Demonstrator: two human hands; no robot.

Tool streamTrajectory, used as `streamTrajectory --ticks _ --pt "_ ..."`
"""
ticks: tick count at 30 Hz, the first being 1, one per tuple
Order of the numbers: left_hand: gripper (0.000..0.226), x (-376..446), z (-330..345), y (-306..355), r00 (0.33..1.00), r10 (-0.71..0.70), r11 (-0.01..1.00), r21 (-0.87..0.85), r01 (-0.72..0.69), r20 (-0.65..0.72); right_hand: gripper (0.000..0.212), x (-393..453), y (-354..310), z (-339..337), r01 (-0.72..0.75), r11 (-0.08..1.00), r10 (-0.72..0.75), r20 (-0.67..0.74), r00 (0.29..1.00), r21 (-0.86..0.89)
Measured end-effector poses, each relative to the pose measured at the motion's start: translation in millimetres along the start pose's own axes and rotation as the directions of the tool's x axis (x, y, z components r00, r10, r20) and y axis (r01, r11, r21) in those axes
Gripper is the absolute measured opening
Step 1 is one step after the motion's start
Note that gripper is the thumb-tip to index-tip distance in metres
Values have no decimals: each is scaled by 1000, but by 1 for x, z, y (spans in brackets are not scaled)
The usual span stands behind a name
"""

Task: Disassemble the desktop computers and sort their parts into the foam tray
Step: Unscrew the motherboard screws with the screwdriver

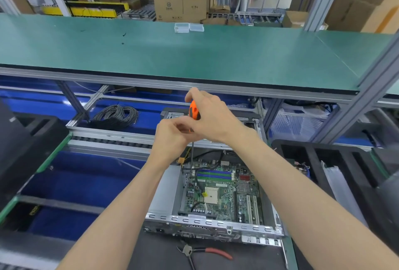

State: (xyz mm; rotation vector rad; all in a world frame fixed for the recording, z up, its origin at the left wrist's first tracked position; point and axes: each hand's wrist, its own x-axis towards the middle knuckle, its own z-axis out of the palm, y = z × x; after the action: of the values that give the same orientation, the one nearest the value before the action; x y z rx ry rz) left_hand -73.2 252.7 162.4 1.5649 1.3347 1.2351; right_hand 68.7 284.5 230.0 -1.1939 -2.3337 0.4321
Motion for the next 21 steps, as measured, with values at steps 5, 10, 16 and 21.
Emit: streamTrajectory --ticks 5,10,16,21 --pt "26 4 6 -3 998 -52 994 90 56 -46 34 -2 3 8 50 999 -50 -15 999 18" --pt "11 -1 -4 -13 987 -58 987 159 34 147 48 -5 7 6 65 979 -82 81 993 193" --pt "20 3 -9 -20 984 -144 986 94 135 102 28 -33 39 53 -167 941 136 123 983 294" --pt "9 5 -3 -13 994 -114 968 226 110 5 15 -47 54 104 -275 943 238 197 951 189"
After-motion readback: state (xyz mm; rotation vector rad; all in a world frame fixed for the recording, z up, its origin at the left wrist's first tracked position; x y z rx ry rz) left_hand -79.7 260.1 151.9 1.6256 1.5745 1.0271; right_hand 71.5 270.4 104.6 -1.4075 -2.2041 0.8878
